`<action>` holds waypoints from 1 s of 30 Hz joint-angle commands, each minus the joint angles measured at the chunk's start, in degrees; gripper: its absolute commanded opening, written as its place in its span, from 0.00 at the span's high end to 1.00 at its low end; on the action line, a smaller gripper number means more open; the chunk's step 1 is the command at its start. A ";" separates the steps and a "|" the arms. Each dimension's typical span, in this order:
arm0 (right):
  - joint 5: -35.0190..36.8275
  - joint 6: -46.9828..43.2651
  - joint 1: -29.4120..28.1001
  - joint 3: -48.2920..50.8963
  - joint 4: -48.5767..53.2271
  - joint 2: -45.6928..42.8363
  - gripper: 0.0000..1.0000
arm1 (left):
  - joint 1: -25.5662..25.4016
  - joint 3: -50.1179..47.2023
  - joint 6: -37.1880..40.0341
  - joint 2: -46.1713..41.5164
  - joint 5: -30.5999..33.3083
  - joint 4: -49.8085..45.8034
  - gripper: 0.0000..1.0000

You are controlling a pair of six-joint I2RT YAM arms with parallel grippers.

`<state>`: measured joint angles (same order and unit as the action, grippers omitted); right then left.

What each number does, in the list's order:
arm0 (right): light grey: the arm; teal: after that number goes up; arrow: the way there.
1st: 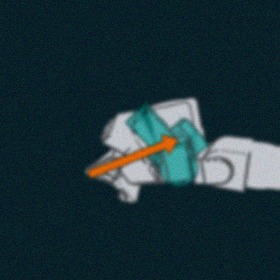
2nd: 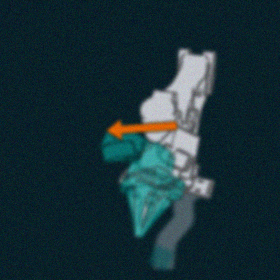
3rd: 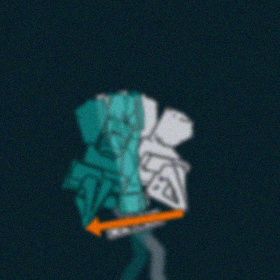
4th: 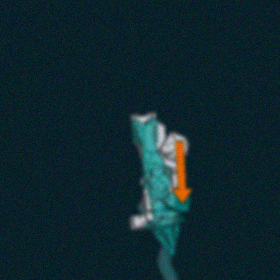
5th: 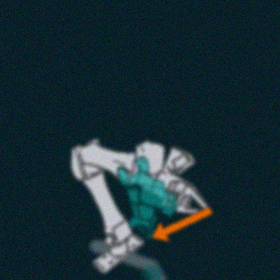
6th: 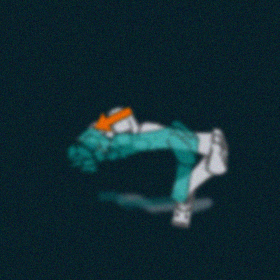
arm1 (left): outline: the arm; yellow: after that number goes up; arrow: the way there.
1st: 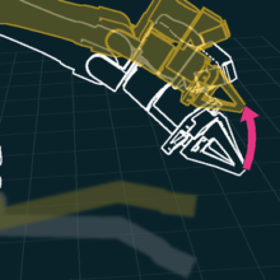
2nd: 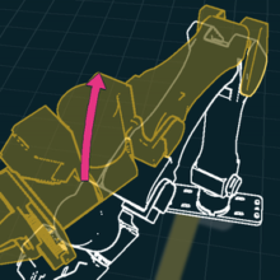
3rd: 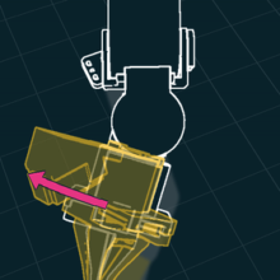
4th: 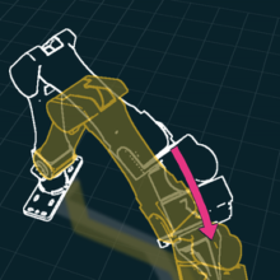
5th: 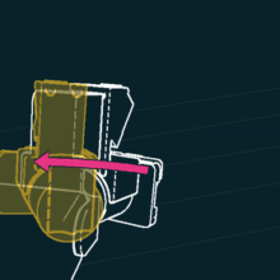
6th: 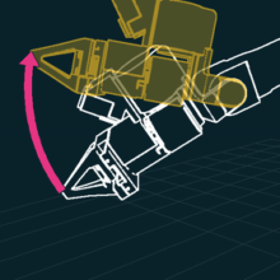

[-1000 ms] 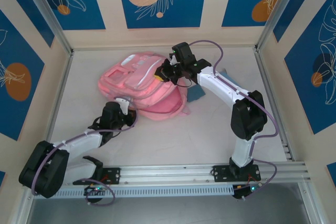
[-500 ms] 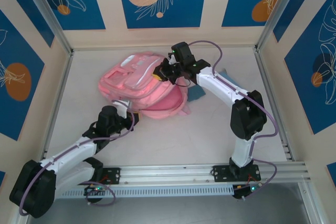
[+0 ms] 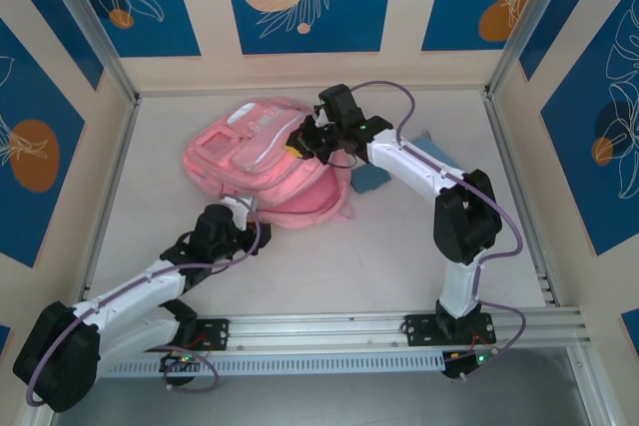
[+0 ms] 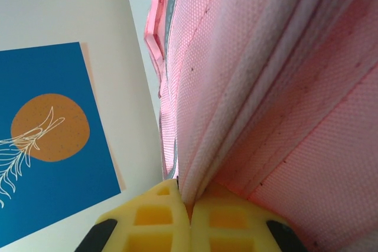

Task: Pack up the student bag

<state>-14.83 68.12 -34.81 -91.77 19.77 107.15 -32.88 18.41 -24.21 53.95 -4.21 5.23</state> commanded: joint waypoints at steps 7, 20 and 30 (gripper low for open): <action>-1.49 -0.97 0.33 -2.35 -2.01 -2.04 1.00 | 3.29 1.61 -1.25 4.95 2.63 1.95 0.43; -2.49 -0.62 0.62 -2.58 -2.18 -2.56 1.00 | 7.84 5.40 3.19 19.63 -7.43 19.25 0.55; -1.69 -0.88 0.96 -2.41 -2.02 -2.54 1.00 | 7.86 4.23 3.42 17.17 -6.52 16.42 0.88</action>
<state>-15.03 68.07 -34.11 -91.83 19.97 107.15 -25.50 22.26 -21.80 73.73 -9.23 20.43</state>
